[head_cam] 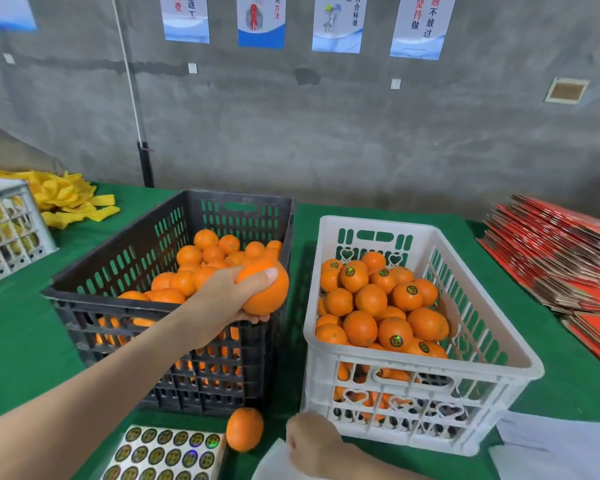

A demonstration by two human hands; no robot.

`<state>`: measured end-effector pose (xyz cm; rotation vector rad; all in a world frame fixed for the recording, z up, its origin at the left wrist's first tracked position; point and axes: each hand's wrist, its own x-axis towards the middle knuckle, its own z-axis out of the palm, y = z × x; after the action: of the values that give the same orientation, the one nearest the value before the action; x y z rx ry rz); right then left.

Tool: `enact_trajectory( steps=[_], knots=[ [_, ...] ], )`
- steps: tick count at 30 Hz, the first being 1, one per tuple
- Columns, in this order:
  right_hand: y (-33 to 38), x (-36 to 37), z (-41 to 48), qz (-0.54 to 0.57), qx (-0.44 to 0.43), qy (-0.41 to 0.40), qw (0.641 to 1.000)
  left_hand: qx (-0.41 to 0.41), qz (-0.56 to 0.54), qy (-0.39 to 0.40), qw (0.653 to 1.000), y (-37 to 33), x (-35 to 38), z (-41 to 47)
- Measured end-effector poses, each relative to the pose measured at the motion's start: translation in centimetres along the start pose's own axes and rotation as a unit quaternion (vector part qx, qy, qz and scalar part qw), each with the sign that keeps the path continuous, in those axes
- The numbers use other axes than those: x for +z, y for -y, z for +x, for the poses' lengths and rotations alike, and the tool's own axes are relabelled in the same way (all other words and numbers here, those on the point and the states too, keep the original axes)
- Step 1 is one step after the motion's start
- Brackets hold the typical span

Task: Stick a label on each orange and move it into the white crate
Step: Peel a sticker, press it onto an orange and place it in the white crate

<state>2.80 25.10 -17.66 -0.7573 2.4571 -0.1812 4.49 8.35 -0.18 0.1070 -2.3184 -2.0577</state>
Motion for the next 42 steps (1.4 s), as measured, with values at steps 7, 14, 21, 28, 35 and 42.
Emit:
enact_trajectory(
  steps=[7, 14, 21, 28, 35, 42],
  knots=[
    [1.0, -8.9, -6.9, 0.125, -0.147, -0.111, 0.975, -0.019, -0.004, 0.140, 0.990, 0.7, -0.3, -2.6],
    [0.9, -18.3, -11.5, 0.134, -0.197, -0.202, 0.950, -0.065, -0.057, 0.269, 0.959, -0.8, 0.0, -3.9],
    [0.5, -19.0, -11.0, 0.065, -0.186, -0.494, 0.847, -0.137, -0.262, 0.130, 0.946, -1.6, 3.4, -2.6],
    [1.1, -14.9, -10.9, 0.089, -0.233, -0.459, 0.853, -0.133, -0.383, 0.182, 0.896, -0.3, 2.1, -0.1],
    [1.1, -14.1, -10.9, 0.014, -0.261, -0.520, 0.813, -0.060, -0.438, 0.171, 0.881, 2.0, 1.0, 2.7],
    [1.1, -13.4, -10.1, 0.069, -0.269, -0.561, 0.780, -0.167, -0.357, 0.159, 0.905, -0.5, 2.0, 0.3]
  ],
)
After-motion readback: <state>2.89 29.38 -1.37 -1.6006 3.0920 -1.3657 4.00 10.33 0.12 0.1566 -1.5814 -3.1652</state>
